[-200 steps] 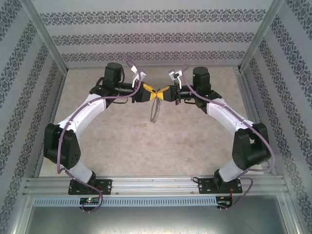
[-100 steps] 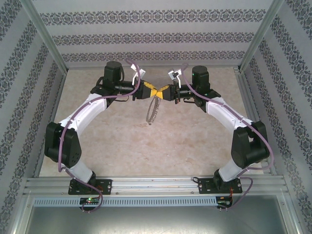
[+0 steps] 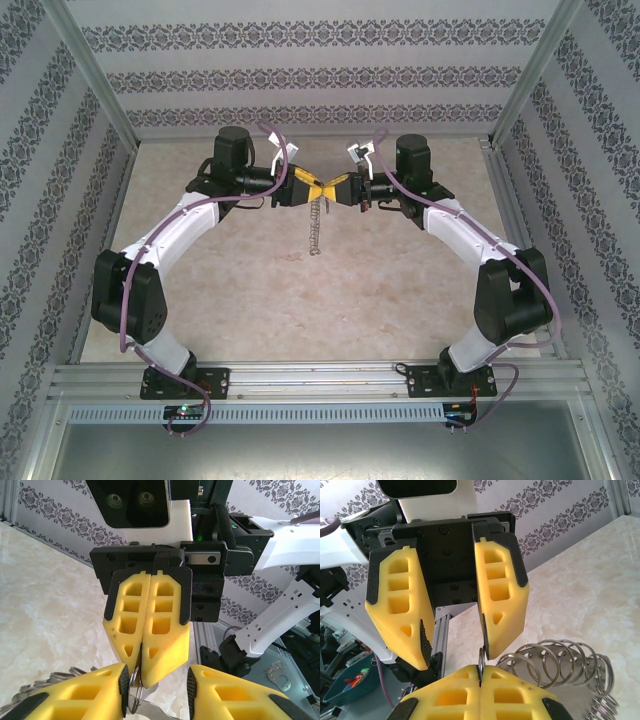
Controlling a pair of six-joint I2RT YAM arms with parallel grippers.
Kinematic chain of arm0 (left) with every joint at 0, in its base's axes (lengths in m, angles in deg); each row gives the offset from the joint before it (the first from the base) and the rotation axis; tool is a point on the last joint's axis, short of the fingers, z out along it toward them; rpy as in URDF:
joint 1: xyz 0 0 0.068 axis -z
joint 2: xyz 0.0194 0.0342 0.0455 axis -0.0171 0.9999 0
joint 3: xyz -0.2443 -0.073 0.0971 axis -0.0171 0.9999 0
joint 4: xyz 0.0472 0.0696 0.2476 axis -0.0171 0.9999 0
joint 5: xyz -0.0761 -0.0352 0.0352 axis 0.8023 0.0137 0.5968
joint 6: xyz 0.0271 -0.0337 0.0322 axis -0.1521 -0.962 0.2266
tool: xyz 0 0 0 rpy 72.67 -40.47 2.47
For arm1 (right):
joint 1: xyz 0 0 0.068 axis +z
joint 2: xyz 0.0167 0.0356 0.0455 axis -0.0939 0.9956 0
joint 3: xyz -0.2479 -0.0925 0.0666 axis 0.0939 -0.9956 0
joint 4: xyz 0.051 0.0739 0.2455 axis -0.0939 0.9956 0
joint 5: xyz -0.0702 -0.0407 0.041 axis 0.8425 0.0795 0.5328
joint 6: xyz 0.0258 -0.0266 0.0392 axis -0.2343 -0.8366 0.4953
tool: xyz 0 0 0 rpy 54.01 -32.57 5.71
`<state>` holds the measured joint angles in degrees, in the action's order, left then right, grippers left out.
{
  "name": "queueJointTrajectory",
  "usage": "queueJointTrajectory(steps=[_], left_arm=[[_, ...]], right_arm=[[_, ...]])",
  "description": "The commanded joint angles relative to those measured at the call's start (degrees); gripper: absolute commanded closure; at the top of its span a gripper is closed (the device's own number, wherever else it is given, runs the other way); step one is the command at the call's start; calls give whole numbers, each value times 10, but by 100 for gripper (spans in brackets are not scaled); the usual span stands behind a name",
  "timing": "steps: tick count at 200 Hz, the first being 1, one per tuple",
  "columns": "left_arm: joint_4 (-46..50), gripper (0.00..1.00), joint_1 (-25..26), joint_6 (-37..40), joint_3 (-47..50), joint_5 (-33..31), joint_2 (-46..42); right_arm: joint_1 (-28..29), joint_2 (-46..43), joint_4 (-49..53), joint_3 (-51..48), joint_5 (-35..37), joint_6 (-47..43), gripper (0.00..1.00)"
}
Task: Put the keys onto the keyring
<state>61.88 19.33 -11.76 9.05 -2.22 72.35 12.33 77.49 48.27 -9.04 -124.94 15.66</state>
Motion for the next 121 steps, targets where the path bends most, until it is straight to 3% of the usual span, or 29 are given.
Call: queueJointTrajectory(steps=[1, 37, 76, 121], left_arm=[[-2, 67, -4, 10, 3, 14, -2], [-8, 69, -3, 4, 4, 17, -2], [-15, 80, -4, -2, 7, 27, -1], [-19, 78, -4, -9, 8, 34, -1]], right_arm=[[-5, -4, -27, 7, -11, -7, 100], [-4, -4, -35, 7, -13, 1, 100], [-4, -3, -37, 8, -11, 2, 100], [-4, -2, -40, 9, -7, 6, 100]])
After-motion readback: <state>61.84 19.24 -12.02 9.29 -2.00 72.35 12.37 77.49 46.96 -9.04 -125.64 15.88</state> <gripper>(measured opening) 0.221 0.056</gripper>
